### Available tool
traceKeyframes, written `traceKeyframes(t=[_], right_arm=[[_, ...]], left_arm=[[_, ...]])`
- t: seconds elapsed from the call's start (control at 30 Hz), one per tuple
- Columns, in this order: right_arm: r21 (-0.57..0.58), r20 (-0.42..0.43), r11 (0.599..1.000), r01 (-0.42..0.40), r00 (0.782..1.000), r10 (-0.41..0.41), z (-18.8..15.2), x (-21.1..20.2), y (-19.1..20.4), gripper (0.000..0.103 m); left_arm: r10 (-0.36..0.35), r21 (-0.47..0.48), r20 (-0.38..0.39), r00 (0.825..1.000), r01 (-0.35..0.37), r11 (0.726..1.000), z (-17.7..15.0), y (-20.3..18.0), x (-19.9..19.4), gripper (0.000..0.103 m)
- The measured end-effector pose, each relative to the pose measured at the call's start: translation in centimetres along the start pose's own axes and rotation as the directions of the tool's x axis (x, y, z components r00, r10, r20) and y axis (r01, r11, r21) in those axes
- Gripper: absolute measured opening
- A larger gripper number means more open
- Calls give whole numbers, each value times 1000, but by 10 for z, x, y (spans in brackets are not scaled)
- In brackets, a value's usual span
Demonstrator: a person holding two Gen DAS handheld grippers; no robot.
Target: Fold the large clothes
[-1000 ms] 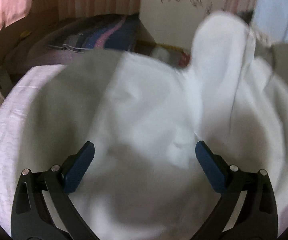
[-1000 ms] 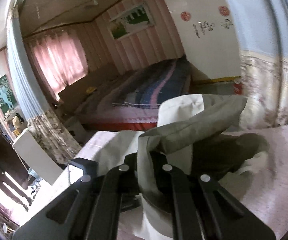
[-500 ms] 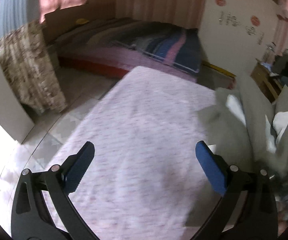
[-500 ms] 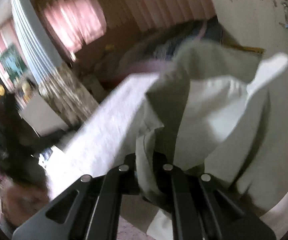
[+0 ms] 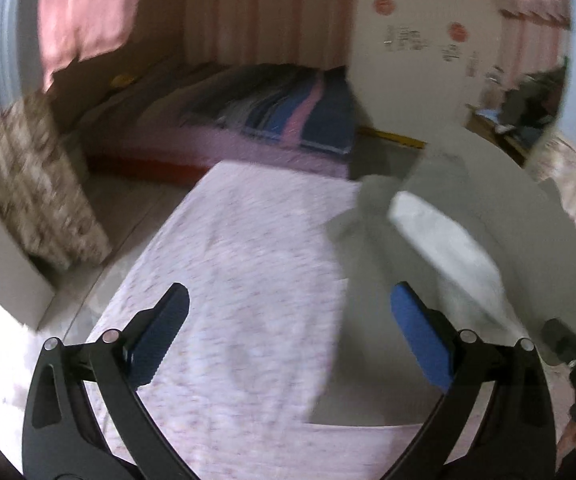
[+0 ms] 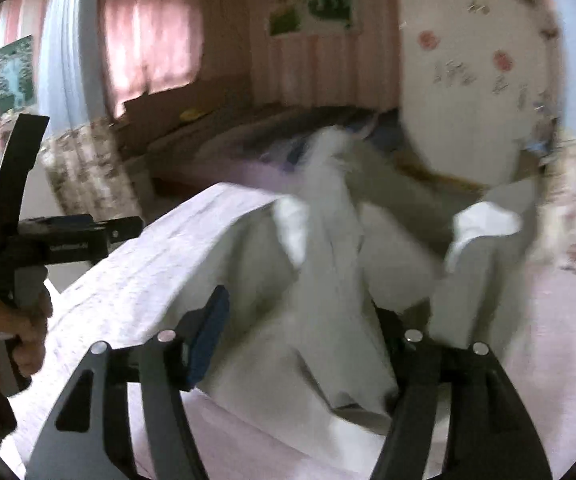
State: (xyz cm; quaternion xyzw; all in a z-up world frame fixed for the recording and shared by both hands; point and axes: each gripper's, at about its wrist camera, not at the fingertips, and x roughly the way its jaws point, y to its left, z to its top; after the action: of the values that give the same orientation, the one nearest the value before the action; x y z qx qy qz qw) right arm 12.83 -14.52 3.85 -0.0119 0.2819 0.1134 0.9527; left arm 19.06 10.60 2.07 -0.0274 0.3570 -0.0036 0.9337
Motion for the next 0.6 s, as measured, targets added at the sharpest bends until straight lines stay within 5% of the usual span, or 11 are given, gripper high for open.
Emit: traceKeyframes(t=[0.13,0.23,0.33,0.53,0.6], right_arm=[[64,49,996,68,996,-71,-15,-47,-53,65],[180,77,982,51,995,-66,-39,-88,-103,83],[271,96,960,66,991,-96,-66,-122,-146,87],[426,-31,867,257,962,-270,-129,-135,-218,87],[481,-58,835,266,960,-273,-147,-132,-247,87]], left_arm=[[-77,65,49,996,74,995,6,-60,-27,100],[-125,118,59,990,117,986,6,-103,-43,100],[-172,202,72,983,155,967,5,-155,-60,100],[-222,353,34,974,196,915,-15,-251,-66,100],[-226,365,9,974,207,908,-23,-270,-60,100]])
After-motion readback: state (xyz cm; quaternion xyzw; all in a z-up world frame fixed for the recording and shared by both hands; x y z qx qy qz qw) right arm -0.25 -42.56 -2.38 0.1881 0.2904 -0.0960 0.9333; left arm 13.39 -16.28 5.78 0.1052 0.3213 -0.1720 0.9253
